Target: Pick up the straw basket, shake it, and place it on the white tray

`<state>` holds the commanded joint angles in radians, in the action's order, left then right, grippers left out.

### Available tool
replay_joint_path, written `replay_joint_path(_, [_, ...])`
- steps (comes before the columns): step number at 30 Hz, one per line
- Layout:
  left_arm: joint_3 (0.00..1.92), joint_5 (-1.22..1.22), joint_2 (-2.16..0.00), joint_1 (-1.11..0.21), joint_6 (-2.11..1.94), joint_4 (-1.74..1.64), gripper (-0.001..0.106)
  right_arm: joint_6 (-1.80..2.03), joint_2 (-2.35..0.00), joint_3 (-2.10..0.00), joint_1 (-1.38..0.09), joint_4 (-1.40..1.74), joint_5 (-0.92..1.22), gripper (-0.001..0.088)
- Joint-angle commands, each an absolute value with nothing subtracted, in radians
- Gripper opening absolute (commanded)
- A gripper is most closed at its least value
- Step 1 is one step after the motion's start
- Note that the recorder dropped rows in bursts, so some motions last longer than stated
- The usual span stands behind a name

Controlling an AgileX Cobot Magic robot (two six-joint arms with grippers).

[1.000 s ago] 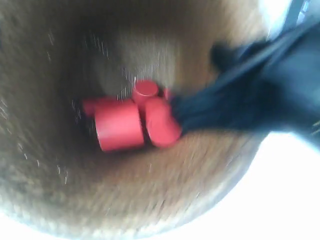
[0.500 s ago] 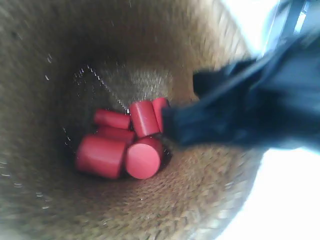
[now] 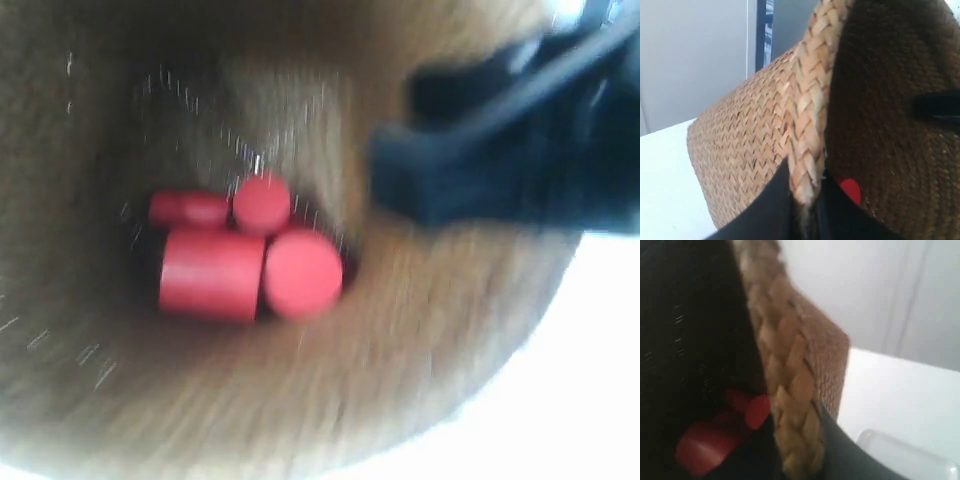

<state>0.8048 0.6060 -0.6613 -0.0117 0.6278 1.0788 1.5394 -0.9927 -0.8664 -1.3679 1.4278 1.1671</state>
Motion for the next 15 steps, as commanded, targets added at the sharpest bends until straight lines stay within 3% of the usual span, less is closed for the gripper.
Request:
replay_joint_path(4, [0.930, 0.808, -0.627, -0.012, 0.744, 1.233, 0.000, 1.446, -0.920, -0.999, -1.414, 1.085, 1.067, 0.0000])
replay_joint_path(7, [0.982, 0.748, -0.581, -0.012, 0.737, 1.142, 0.000, 1.386, -0.861, -0.990, -1.474, 1.152, 0.947, 0.0000])
replay_joint_path(10, [0.870, 0.588, -0.644, -0.012, 0.737, 1.115, 0.000, 1.593, -0.973, -0.872, -1.409, 1.397, 1.221, 0.0000])
replay_joint_path(12, [0.847, 0.637, -0.702, -0.012, 0.733, 1.181, 0.000, 1.584, -1.030, -0.849, -1.353, 1.378, 1.221, 0.0000])
replay_joint_path(15, [0.948, 0.805, -0.676, -0.012, 0.843, 1.273, 0.000, 1.479, -1.003, -0.974, -1.417, 1.176, 1.181, 0.0000])
